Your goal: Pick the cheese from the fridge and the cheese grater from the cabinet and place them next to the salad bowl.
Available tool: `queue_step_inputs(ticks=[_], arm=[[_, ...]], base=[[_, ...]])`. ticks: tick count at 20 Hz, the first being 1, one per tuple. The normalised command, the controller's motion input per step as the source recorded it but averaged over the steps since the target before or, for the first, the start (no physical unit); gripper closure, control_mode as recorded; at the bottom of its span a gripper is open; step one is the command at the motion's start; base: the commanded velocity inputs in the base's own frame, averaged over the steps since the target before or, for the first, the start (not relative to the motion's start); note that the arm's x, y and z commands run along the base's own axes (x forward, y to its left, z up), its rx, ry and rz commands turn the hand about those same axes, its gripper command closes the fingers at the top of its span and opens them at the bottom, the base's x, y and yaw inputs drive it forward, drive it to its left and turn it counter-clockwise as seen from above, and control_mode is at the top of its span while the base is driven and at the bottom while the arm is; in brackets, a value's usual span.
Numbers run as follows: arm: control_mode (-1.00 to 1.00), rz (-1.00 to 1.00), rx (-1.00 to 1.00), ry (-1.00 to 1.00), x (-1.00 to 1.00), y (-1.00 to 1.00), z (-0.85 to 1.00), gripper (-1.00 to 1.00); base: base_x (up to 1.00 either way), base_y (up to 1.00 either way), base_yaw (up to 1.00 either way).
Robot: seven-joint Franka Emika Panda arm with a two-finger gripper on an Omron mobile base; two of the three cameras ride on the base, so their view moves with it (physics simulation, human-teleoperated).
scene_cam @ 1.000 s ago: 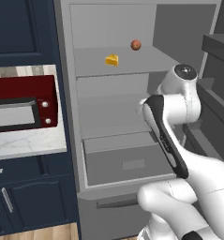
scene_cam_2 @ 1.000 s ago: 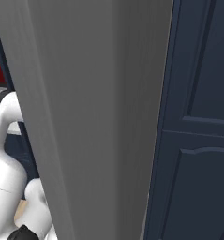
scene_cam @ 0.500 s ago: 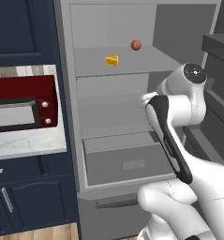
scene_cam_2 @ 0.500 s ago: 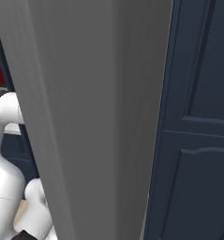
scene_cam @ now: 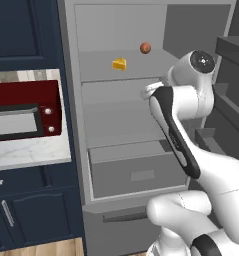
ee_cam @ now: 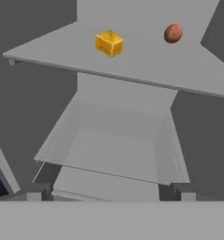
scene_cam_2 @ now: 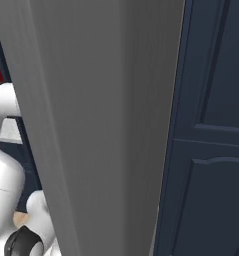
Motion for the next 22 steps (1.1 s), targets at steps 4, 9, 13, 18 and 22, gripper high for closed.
queue_step_inputs(ticks=[4, 9, 13, 18, 22], arm=[[-1.0, 0.11, 0.02, -0.13, 0.36, 0.08, 0.14, -1.0], [-1.0, 0.13, 0.0, -0.16, 0.47, 0.11, 0.08, -1.0], [-1.0, 0.01, -0.06, -0.09, 0.21, 0.07, 0.36, -1.0], [-1.0, 0.0, -0.01, 0.0, 0.31, 0.03, 0.28, -1.0], [-1.0, 0.08, 0.0, 0.01, 0.46, 0.04, 0.13, -1.0]], base=[[0.0, 0.0, 0.0], [0.0, 0.0, 0.0], [0.0, 0.0, 0.0], [0.0, 0.0, 0.0], [0.0, 0.0, 0.0]])
